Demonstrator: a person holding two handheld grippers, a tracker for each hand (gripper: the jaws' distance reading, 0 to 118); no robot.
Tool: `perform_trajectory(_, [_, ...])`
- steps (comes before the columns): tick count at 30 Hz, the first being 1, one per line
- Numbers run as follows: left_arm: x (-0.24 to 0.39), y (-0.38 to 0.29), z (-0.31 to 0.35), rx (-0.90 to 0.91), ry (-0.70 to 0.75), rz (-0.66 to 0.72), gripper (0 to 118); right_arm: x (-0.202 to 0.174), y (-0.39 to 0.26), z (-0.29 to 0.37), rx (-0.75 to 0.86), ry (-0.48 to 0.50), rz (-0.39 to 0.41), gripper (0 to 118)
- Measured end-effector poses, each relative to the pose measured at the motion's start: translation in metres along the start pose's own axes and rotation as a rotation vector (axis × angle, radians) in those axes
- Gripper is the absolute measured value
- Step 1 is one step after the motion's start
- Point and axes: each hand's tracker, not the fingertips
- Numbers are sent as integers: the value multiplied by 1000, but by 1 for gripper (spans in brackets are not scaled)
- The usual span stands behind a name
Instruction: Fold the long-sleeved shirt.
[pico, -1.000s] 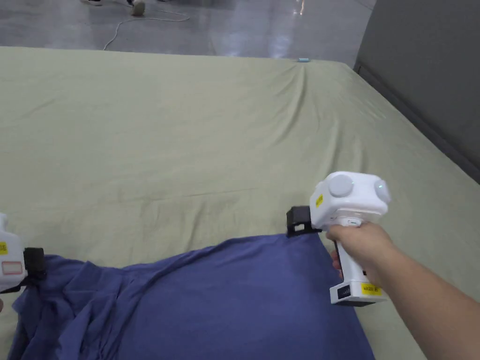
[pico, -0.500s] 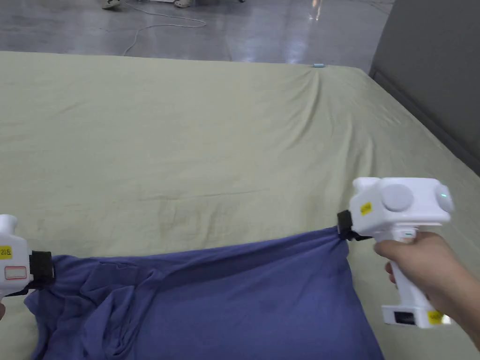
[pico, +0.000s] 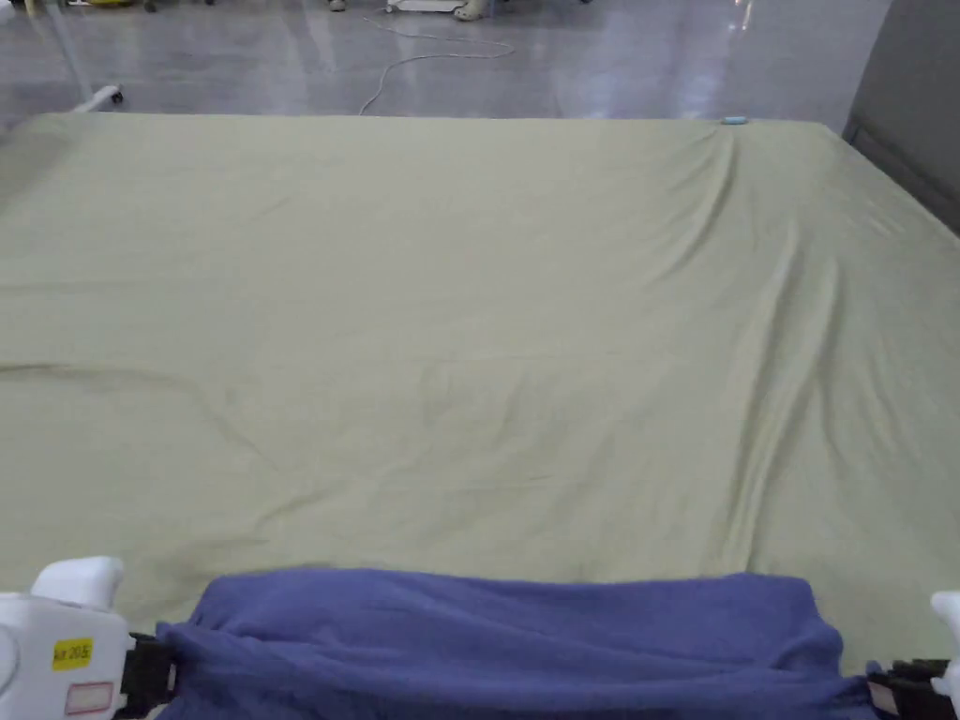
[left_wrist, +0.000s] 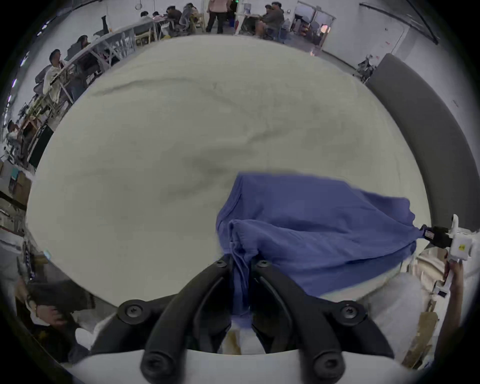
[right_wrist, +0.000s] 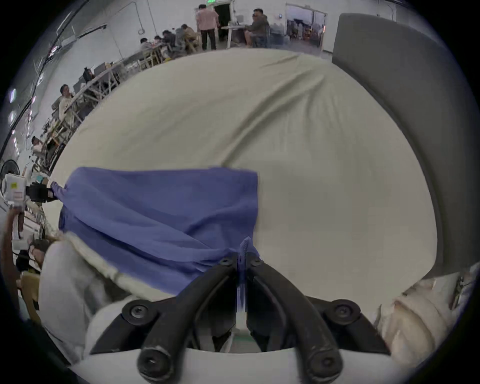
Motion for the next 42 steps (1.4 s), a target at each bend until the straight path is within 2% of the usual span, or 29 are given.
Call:
perform_trajectory(8, [-20,-34,-29,-78,6,43,5,-5,-29,-27,-83,-54,55,1])
perform_trajectory(11, [-15,-38,-38,-89,82,-22,5,-8,-30,-40,-86,-72,75,1])
perform_trajectory(15, [-11,-37,-46,-85,91,-30,6,-10,-31,-43,-81,-85,91,9])
perform_trajectory(16, [-13,-33,-45,-85,90,-16,12,-7,-31,-42,-80,-89,90,13])
perform_trajectory(17, [-15,-32,-40,-45,99,11,42,-3,-27,-38,-91,-87,72,20])
perform_trajectory(18, [-16,-30,-33,-6,124,11,77,0,-23,-33,-122,-78,43,35])
perform_trajectory(19, [-17,-31,-17,45,128,24,103,3,-16,-23,-156,-111,39,62])
perform_trajectory(20, [-20,-29,-2,99,101,33,116,6,-9,-10,-163,-145,21,94])
perform_trajectory(22, [-22,-26,31,211,48,71,116,3,6,31,-23,-144,13,99])
perform_trajectory(25, [-24,-23,56,217,-53,76,116,-3,25,81,110,-87,-43,99])
perform_trajectory(26, [-23,-23,56,187,-91,47,115,-8,28,92,142,-70,-67,99])
perform_trajectory(27, [-20,-24,54,136,-104,15,109,-12,29,96,169,-54,-82,99])
perform_trajectory(28, [-15,-24,47,53,-82,-17,85,-18,29,99,195,-37,-105,97])
perform_trajectory(29, [-11,-26,40,14,-36,-23,19,-24,27,97,194,-17,-122,81])
perform_trajectory(30, [-9,-30,32,3,-21,-33,0,-33,25,94,189,4,-129,49])
perform_trajectory(33, [-13,-35,9,-2,-97,26,0,-53,20,75,168,79,-108,8])
perform_trajectory(34, [-18,-33,6,0,-167,47,0,-58,17,66,173,108,-106,0])
perform_trajectory(37, [-39,-23,3,101,-293,124,0,-65,17,56,159,205,-80,0])
perform_trajectory(38, [-47,-19,-2,130,-312,113,26,-64,18,55,169,235,-78,0])
perform_trajectory(39, [-53,-13,-7,113,-351,122,77,-64,19,54,180,268,-71,0])
perform_trajectory(40, [-61,-8,-19,68,-374,137,117,-63,21,53,188,313,-62,0])
perform_trajectory(41, [-73,1,-23,94,-462,181,117,-64,23,51,198,361,-51,0])
perform_trajectory(42, [-79,6,-34,27,-480,197,117,-61,24,47,205,393,-48,0])
